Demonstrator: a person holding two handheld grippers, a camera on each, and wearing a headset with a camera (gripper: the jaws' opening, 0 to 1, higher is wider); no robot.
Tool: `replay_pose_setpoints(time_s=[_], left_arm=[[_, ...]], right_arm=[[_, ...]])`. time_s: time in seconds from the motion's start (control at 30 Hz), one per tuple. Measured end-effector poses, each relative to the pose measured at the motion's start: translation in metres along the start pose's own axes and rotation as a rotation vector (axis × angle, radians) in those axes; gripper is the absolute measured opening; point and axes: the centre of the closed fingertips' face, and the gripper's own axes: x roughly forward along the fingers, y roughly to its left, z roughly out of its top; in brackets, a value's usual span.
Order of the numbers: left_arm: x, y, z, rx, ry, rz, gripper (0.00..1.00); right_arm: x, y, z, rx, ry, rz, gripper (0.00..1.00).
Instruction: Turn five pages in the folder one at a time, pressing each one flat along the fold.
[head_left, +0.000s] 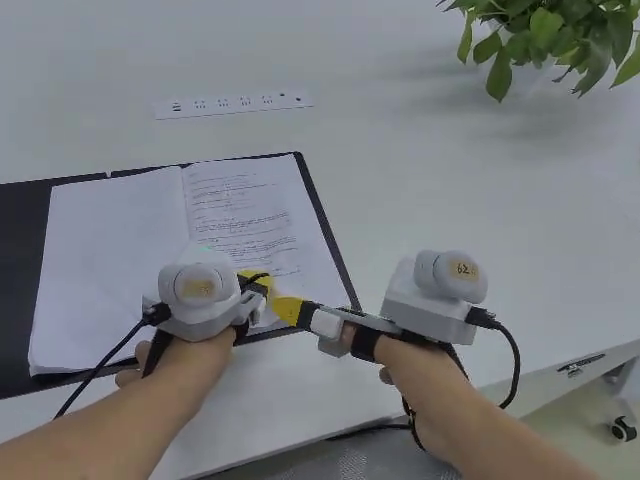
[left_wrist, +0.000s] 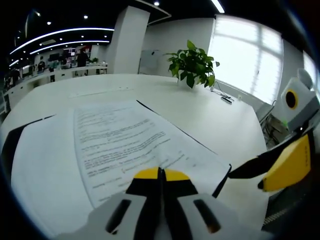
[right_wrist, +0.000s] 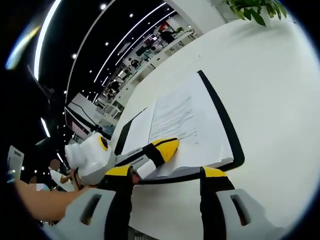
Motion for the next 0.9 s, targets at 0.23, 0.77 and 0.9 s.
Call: replay_pose_setpoints(time_s=[0.23, 0.77, 0.9], left_arm=[[0.001, 0.001, 0.0, -0.003, -0.002, -0.001, 0.0], [0.003, 0.001, 0.001, -0.012, -0.007, -0.002, 0.0], [0.003, 0.001, 0.002, -0.014, -0.008, -0.002, 0.0]], right_arm=[[0.006, 0.006, -0.004, 0.06, -0.007, 0.029, 0.49], [0.022, -0.01, 0.006, 0.168, -0.068, -0.007, 0.4], [0.023, -0.017, 0.007, 0.183, -0.077, -0.04, 0.32]])
